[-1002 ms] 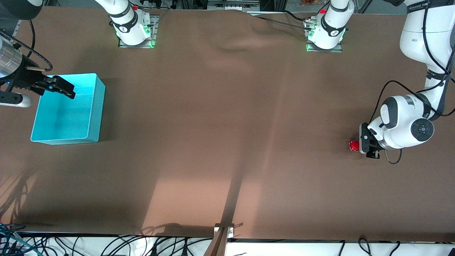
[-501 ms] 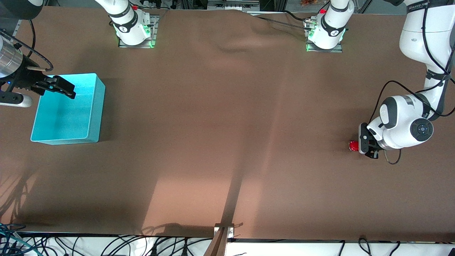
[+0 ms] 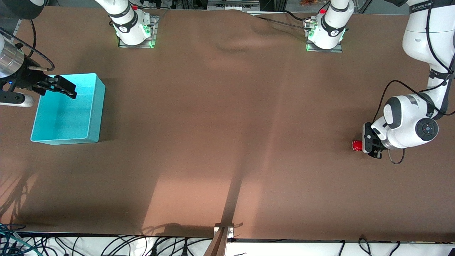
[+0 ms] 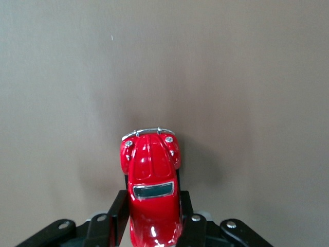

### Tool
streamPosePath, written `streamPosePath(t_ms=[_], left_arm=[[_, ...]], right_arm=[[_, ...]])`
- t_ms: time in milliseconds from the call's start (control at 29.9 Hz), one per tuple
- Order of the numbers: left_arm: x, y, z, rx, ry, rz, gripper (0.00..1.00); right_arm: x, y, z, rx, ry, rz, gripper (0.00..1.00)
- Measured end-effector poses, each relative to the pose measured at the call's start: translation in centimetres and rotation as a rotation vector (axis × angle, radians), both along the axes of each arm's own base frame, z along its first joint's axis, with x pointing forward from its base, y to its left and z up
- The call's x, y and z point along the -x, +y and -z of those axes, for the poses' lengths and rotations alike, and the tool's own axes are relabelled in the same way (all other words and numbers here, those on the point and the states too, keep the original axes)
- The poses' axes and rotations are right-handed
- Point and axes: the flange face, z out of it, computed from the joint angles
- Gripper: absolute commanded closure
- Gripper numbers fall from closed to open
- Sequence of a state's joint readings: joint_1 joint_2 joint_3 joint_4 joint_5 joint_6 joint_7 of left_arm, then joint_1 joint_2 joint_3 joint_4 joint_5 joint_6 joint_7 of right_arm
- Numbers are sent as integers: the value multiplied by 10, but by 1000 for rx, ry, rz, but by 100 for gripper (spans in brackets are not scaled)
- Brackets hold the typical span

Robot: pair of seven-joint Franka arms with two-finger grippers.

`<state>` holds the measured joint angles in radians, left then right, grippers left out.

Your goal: Wind red beetle toy and store in blue box

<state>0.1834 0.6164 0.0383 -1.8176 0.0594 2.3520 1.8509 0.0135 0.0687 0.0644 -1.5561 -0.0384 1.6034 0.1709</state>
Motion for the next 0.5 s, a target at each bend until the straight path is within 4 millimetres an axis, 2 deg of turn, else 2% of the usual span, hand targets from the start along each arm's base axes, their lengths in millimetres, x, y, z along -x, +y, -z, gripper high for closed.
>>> streamPosePath(t_ms=[501], left_arm=[[5, 67, -1, 1, -18, -11, 86]], right_arm=[[0, 0, 0, 0, 0, 0, 0]])
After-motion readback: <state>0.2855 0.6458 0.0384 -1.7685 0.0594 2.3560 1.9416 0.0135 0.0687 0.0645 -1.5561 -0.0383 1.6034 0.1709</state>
